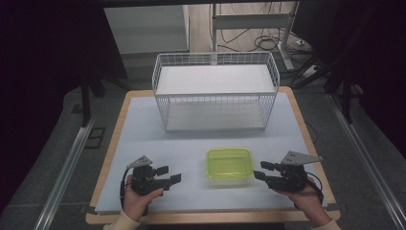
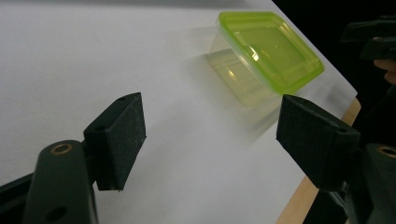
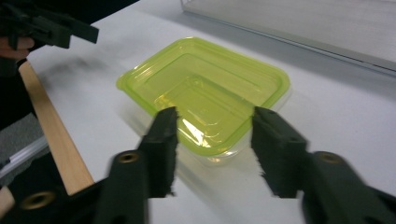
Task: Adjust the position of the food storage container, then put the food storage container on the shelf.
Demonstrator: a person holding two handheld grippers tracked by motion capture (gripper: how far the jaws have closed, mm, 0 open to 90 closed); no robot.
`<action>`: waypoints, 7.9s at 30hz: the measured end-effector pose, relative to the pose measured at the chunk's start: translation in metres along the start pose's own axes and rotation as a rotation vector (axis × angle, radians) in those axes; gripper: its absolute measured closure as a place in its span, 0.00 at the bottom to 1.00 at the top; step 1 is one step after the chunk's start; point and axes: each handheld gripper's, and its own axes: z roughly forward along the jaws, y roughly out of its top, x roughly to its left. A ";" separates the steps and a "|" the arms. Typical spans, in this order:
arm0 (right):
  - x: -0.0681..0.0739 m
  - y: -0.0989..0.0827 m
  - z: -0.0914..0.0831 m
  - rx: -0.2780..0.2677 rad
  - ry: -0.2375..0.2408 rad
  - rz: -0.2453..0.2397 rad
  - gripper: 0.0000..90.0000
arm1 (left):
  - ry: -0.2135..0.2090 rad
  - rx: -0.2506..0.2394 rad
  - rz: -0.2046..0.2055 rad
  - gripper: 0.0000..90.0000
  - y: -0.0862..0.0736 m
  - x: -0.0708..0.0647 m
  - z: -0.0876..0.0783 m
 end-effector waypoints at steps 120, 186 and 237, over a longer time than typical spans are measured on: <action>-0.033 0.024 0.036 0.068 0.157 0.463 0.89 | -0.181 0.103 -0.110 0.90 0.055 -0.032 0.069; -0.015 0.119 0.016 -0.063 0.125 0.335 0.90 | -0.157 -0.007 -0.006 0.90 0.139 -0.047 0.015; -0.040 0.214 0.024 -0.102 0.102 0.289 0.89 | -0.124 -0.044 -0.020 0.90 0.233 -0.037 0.000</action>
